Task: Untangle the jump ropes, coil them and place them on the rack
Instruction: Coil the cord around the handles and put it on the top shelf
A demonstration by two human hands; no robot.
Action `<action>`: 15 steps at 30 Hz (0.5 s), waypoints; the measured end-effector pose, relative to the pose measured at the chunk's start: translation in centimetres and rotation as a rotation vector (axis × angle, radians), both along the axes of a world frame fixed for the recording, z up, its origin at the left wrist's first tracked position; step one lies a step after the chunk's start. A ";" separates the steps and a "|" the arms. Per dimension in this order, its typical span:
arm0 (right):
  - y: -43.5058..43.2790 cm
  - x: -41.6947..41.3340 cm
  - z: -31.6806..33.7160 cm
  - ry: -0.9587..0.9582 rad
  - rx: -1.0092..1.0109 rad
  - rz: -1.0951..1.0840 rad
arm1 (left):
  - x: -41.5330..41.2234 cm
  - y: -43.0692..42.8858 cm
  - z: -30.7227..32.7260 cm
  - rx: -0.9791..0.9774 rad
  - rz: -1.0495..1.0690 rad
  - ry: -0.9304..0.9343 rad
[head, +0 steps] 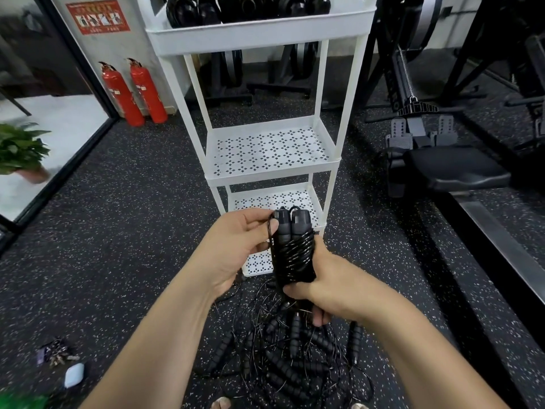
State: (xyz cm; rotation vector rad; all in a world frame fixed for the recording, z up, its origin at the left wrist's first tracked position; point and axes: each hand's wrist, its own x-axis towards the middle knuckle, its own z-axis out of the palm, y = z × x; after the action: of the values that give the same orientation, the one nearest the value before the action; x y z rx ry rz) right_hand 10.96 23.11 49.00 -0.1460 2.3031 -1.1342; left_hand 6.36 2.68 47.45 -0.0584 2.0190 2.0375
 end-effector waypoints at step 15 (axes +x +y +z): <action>-1.8 0.3 -0.2 0.238 -0.527 -0.439 | 0.4 1.8 0.9 0.201 0.089 0.050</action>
State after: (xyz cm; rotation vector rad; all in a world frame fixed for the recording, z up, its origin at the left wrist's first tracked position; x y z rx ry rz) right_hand 11.24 21.32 48.83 0.0362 2.2398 -2.0346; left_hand 6.78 4.45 48.37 -0.0590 1.8587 2.3085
